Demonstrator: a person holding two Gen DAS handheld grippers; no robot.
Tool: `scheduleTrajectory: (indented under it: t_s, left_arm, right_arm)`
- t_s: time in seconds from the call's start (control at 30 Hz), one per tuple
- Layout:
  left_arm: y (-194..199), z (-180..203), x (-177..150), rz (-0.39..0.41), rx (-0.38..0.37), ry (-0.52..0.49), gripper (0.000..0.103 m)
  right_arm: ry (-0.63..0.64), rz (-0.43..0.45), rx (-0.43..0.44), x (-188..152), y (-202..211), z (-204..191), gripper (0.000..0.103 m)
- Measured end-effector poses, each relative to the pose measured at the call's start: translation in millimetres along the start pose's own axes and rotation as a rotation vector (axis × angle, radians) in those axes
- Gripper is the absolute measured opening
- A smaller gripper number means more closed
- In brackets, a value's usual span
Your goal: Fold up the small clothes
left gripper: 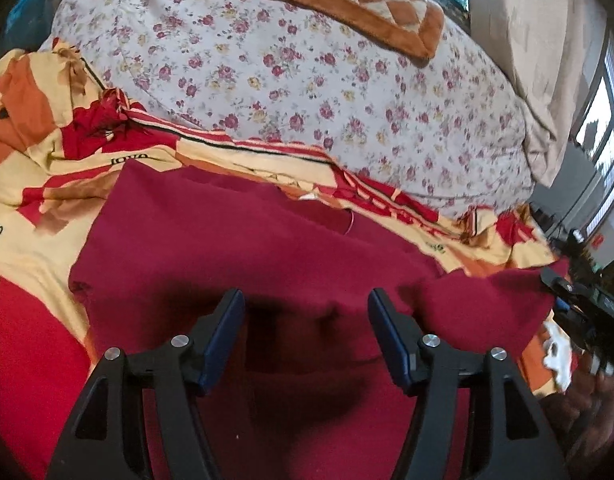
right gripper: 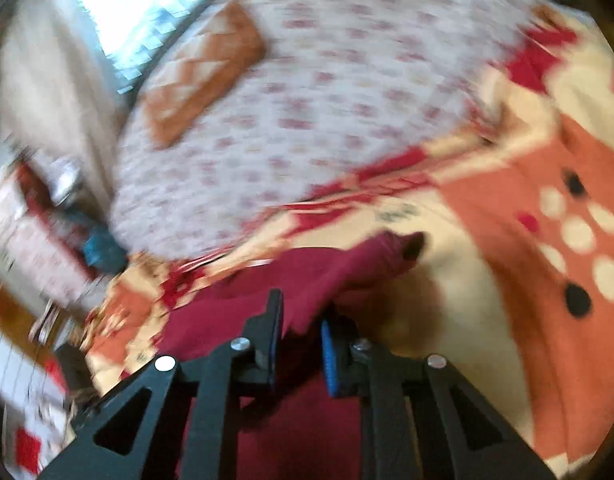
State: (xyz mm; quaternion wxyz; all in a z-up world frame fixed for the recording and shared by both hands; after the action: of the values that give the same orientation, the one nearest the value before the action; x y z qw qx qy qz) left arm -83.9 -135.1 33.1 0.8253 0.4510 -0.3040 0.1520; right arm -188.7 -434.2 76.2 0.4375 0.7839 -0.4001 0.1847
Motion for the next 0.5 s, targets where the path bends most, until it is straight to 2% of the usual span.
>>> scheduleTrajectory:
  t_s: [0.13, 0.3, 0.33, 0.37, 0.4, 0.43, 0.47, 0.5]
  left_arm:
    - [10.2, -10.2, 7.1, 0.019, -0.028, 0.06, 0.044]
    - [32.5, -32.6, 12.5, 0.05, -0.095, 0.188, 0.044]
    - [35.3, -35.7, 12.1, 0.049, -0.1, 0.205, 0.044]
    - [38.7, -39.1, 10.7, 0.047, -0.109, 0.223, 0.044]
    - [42.3, -41.9, 8.8, 0.045, -0.119, 0.237, 0.044]
    - [44.9, -43.1, 7.1, 0.045, -0.124, 0.242, 0.044]
    - [47.2, -43.6, 5.1, 0.043, -0.124, 0.242, 0.044]
    - [48.8, -43.2, 2.7, 0.038, -0.117, 0.234, 0.044]
  right_arm:
    - [0.173, -0.12, 0.092, -28.5, -26.2, -61.8, 0.018]
    - [0.275, -0.31, 0.145, -82.5, -77.8, -102.7, 0.019]
    - [0.3, -0.367, 0.153, -96.4, -91.3, -110.6, 0.022]
    - [0.314, -0.408, 0.151, -106.1, -99.0, -114.8, 0.034]
    - [0.331, -0.45, 0.15, -116.7, -106.0, -120.1, 0.04]
    - [0.348, -0.471, 0.161, -124.7, -107.9, -124.6, 0.051]
    - [0.364, -0.478, 0.167, -130.6, -107.1, -127.6, 0.057]
    - [0.382, -0.478, 0.165, -133.3, -105.4, -130.4, 0.058]
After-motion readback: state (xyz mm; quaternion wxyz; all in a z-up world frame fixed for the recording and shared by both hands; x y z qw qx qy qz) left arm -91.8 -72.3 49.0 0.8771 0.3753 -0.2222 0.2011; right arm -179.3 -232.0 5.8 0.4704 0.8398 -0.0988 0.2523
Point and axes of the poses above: each gripper's, at about its wrist camera, not at the fingertips, and y roughly against the way its jaws point, z to its right, x to its top, the point moved 5 cm from there along -y, roughly the way its jaws point, and after that the axes turned 3 degrees about -z, right-handed, at the moved point
